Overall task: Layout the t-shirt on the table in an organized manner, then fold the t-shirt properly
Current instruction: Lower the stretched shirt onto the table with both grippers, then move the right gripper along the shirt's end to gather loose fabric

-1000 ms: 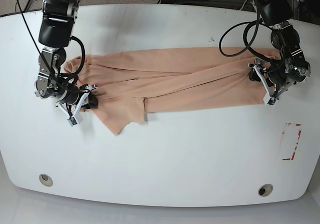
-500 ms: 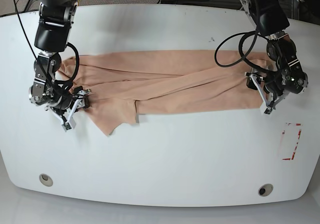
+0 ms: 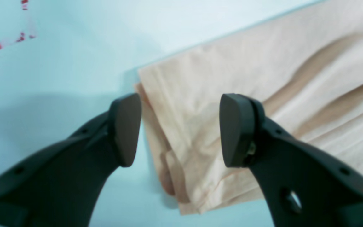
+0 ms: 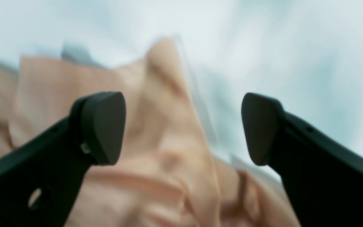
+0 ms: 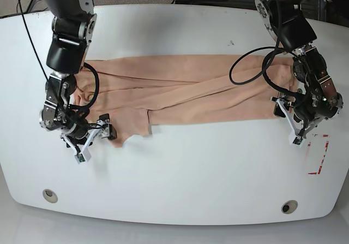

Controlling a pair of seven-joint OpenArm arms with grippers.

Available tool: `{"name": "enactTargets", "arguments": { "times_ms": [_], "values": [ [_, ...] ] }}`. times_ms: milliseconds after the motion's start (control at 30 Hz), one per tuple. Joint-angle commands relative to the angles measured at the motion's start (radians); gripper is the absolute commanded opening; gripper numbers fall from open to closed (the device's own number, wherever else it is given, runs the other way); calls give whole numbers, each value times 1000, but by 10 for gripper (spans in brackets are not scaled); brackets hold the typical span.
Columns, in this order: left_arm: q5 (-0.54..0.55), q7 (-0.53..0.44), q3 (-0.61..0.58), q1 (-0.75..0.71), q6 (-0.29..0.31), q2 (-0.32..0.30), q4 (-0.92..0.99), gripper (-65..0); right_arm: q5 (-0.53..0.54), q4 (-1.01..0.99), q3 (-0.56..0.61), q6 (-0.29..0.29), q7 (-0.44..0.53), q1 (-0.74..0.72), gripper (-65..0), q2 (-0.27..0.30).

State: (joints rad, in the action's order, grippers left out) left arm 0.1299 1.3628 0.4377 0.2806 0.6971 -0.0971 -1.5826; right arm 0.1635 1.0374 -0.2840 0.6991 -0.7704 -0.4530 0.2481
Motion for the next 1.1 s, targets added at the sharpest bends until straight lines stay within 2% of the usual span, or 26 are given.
{"name": "enactTargets", "arguments": {
  "times_ms": [0, 67, 233, 500, 567, 667, 700, 833, 867, 967, 1067],
  "values": [
    [6, -10, -1, 26, 1, -10, -38, -278, 17, -113, -1, -1, 96, -79, -117, 15],
    [6, -10, -1, 22, 1, -10, -38, -278, 17, -190, 19, -1, 154, -106, -117, 17],
    [6, -10, -1, 21, 1, -11, -40, -278, 18, -268, 85, -1, 210, -140, -117, 20],
    [6, -10, 2, 19, 1, -14, -40, -278, 24, -271, 125, -1, 234, -122, -132, 12],
    [6, -10, 3, 19, 1, -14, -40, -278, 20, -271, 125, -1, 234, -120, -179, -2],
    [6, -10, 3, 19, 1, -16, -40, -278, 20, -271, 127, -1, 234, -120, -328, -10],
    [6, -10, 3, 19, 1, -16, -40, -278, 20, -271, 127, -1, 234, -120, -407, -10],
    [6, -10, 3, 19, 1, -16, -40, -278, 20, -271, 127, -1, 234, -120, -572, -13],
    [6, -10, 3, 19, 1, -16, -40, -278, 20, -271, 127, -1, 234, -120, -598, -13],
    [6, -10, 3, 19, 1, -16, -40, -278, 26, -269, 127, -1, 231, -120, -601, -13],
    [6, -10, 3, 19, 1, -16, -38, -278, 29, -259, 127, -1, 187, -122, -607, -13]
  ]
}}
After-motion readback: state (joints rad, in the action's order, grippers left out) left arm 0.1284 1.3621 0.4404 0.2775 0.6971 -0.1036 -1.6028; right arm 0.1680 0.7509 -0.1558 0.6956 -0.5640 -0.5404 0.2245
